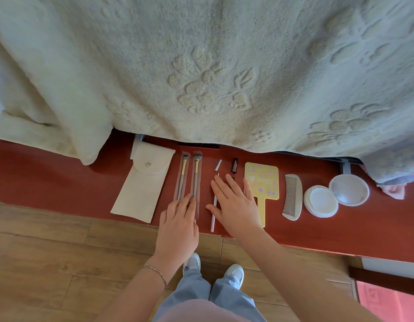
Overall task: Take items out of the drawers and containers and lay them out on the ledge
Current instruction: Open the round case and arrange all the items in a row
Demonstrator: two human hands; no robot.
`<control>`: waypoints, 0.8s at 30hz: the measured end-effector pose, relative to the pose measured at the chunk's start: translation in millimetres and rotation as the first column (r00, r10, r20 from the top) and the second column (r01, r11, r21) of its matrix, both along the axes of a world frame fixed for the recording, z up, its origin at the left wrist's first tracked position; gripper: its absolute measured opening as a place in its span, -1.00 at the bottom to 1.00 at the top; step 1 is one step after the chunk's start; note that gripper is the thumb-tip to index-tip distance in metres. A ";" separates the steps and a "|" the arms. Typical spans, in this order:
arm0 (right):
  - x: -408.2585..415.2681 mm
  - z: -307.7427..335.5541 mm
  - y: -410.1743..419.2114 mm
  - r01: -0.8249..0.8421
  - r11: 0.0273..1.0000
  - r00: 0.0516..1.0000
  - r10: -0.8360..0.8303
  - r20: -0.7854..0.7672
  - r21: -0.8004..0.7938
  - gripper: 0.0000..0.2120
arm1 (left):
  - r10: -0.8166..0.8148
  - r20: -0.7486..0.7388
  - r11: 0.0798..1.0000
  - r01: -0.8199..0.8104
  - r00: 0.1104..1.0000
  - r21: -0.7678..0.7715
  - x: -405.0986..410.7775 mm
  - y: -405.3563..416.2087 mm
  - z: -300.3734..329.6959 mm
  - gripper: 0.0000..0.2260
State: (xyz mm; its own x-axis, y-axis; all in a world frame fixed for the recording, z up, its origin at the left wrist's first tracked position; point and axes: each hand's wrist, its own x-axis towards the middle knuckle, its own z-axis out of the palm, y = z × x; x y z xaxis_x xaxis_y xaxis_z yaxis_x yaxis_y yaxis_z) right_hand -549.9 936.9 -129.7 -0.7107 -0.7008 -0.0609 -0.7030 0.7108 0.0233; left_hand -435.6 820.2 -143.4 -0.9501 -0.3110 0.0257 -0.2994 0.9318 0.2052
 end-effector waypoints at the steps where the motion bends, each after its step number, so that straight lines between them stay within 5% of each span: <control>1: -1.9 0.3 0.6 0.011 1.000 1.000 -0.011 0.004 0.007 -0.45 | 0.003 -0.006 1.000 -0.003 1.000 0.004 -0.2 0.1 0.5 -0.49; 16: -29.3 11.6 0.4 0.118 0.991 0.988 -0.111 0.109 -0.067 -0.49 | -0.037 -0.055 0.999 0.036 0.998 -0.015 1.1 -5.4 0.0 -0.48; 20: -7.7 20.4 0.5 0.073 0.991 0.982 -0.051 0.180 -0.113 -0.52 | 0.063 -0.113 0.997 -0.067 0.992 -0.031 4.5 -33.3 7.8 -0.54; 24: 27.8 24.2 -14.3 -0.050 0.996 0.975 0.064 0.212 -0.068 -0.55 | 0.264 -0.004 0.964 -0.264 0.965 -0.031 18.2 -66.6 4.2 -0.58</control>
State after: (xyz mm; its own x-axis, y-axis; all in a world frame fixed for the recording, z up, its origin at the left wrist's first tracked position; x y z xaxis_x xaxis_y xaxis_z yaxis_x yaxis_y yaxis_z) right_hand -522.1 922.6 -105.5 -0.6445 -0.7471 -0.1625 -0.7263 0.6647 -0.1750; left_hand -417.4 753.6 -139.3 -0.8345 -0.5495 0.0396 -0.5354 0.8258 0.1774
